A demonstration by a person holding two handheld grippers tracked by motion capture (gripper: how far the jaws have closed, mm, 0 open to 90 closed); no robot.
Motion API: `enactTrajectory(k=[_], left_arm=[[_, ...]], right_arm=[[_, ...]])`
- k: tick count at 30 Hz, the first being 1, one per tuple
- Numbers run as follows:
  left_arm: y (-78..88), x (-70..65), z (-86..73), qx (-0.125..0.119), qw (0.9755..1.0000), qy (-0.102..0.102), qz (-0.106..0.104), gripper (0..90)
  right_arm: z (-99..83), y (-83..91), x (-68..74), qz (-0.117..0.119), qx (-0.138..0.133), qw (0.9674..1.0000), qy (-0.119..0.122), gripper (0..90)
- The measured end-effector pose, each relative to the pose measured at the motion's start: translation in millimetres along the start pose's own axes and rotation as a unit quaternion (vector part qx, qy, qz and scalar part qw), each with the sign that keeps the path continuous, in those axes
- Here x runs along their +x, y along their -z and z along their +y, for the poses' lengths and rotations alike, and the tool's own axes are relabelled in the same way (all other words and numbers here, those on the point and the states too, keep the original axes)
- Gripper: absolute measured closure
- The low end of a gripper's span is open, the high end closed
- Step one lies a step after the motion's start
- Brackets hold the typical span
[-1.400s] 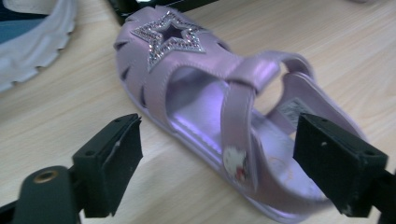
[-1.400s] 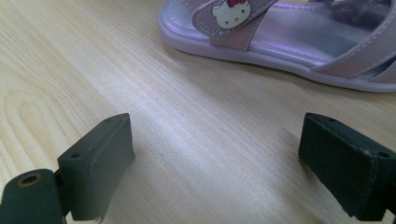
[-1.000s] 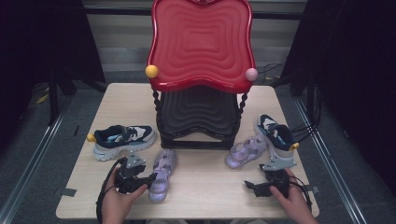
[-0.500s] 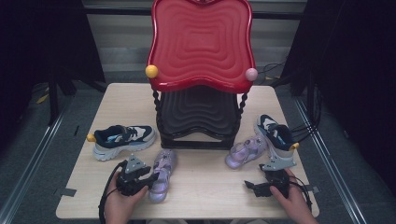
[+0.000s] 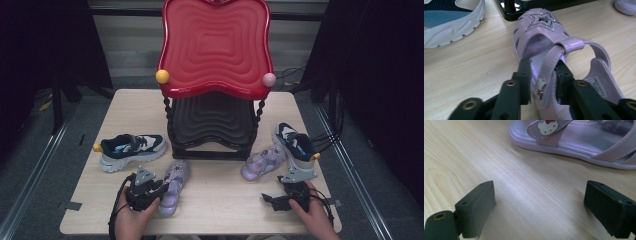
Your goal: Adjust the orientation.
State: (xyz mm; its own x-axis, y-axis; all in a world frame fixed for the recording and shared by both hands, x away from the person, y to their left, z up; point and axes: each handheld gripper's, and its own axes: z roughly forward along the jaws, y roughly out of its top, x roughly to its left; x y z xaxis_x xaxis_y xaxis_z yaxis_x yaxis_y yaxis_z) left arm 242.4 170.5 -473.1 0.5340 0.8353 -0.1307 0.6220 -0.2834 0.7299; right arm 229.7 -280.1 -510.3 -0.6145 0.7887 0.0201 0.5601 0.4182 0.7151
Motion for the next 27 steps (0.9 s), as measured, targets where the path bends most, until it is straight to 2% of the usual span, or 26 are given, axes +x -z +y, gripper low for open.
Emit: enactTrajectory(k=[7, 8, 10, 12, 15, 18, 27], left_arm=[[0.4, -1.7, -1.0, -0.007, 0.9999, 0.003, 0.012, 78.2], [0.5, -2.6, -1.3, -0.015, 0.9998, -0.002, 0.013, 79.2], [0.9, -3.0, -1.4, -0.015, 0.9997, -0.006, 0.017, 79.8], [1.1, -4.0, -1.9, -0.022, 0.9996, -0.004, 0.019, 81.2], [4.6, -8.8, 0.5, -0.029, 0.9989, -0.018, 0.031, 82.4], [7.4, -12.5, 1.7, -0.031, 0.9987, -0.027, 0.029, 82.7], [15.6, -19.1, 6.1, -0.055, 0.9978, -0.031, 0.023, 82.8]], right_arm=[[0.0, 0.0, 0.0, 0.0, 0.0, 1.0, 0.0, 9.5], [0.0, 0.0, 0.0, 0.0, 0.0, 1.0, 0.0, 9.6], [0.0, 0.0, 0.0, 0.0, 0.0, 1.0, 0.0, 9.5], [0.0, 0.0, 0.0, 0.0, 0.0, 1.0, 0.0, 9.6], [0.0, 0.0, 0.0, 0.0, 0.0, 1.0, 0.0, 9.5], [0.0, 0.0, 0.0, 0.0, 0.0, 1.0, 0.0, 9.6], [0.0, 0.0, 0.0, 0.0, 0.0, 1.0, 0.0, 9.6]])
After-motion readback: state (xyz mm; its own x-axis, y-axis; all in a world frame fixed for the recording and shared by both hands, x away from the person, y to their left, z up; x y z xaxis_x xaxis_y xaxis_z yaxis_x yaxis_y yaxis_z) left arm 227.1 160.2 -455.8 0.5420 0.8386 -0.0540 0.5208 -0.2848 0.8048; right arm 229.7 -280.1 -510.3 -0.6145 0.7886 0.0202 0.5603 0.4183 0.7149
